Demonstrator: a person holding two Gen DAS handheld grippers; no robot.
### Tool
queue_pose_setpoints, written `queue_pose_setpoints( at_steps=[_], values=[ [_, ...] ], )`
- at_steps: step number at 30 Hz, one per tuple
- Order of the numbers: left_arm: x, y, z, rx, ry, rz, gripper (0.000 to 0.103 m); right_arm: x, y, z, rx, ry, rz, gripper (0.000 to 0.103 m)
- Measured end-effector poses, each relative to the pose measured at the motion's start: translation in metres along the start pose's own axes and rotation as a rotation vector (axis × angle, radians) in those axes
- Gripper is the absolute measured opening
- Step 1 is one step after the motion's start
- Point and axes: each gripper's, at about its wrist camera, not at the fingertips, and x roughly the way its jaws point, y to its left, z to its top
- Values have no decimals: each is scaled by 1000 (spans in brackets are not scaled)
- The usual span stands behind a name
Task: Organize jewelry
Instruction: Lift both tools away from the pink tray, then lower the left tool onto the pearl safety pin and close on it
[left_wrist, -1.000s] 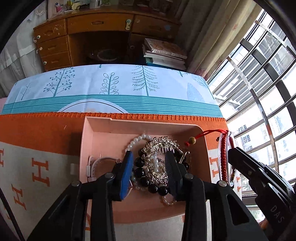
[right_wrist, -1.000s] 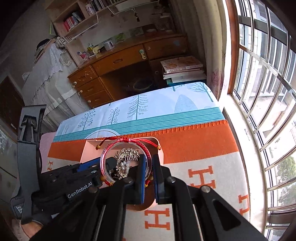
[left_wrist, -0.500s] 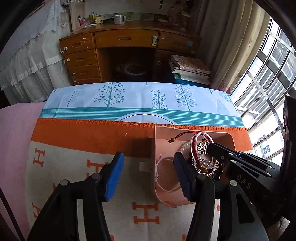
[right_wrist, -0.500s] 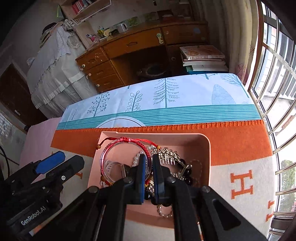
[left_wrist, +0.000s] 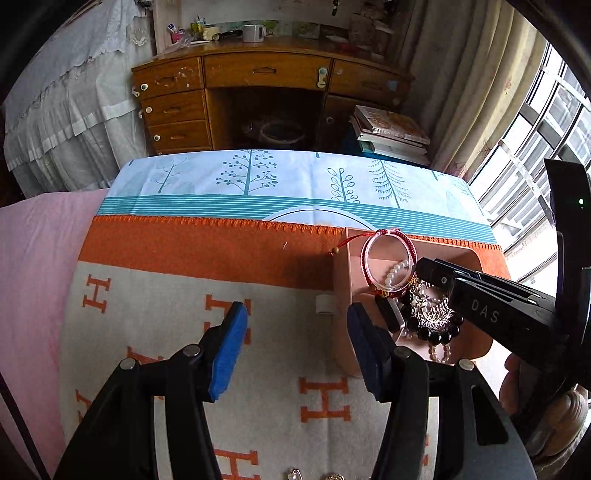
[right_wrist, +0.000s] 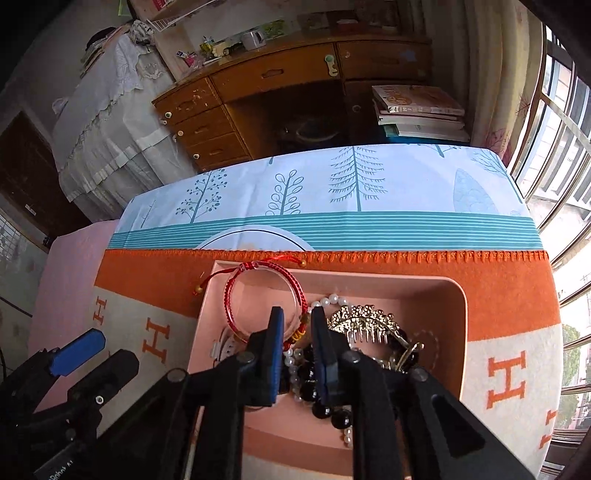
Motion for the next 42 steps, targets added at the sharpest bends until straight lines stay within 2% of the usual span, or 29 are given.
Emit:
queue_pose_setpoints(
  at_steps=[4, 9, 14, 19, 26, 32, 42],
  values=[
    [-7, 1, -7, 1, -1, -7, 55, -8, -1, -1, -5, -6, -3, 15],
    [-14, 1, -14, 2, -8, 1, 55, -1, 12, 6, -45, -60, -49, 15],
    [-18, 6, -19, 2, -2, 14, 55, 27, 19, 6, -64, -2, -110, 15],
    [-20, 10, -19, 4, -3, 25, 56, 33, 19, -6, -82, 48, -94, 15],
    [-24, 6, -25, 14, 3, 18, 56, -6, 13, -12, -70, -15, -54, 15],
    [-38, 2, -42, 48, 4, 17, 56, -51, 11, -44, -102, -32, 4, 15],
    [-60, 2, -99, 97, 55, -8, 56, -100, 4, -125, -142, -24, 76, 15]
  ],
)
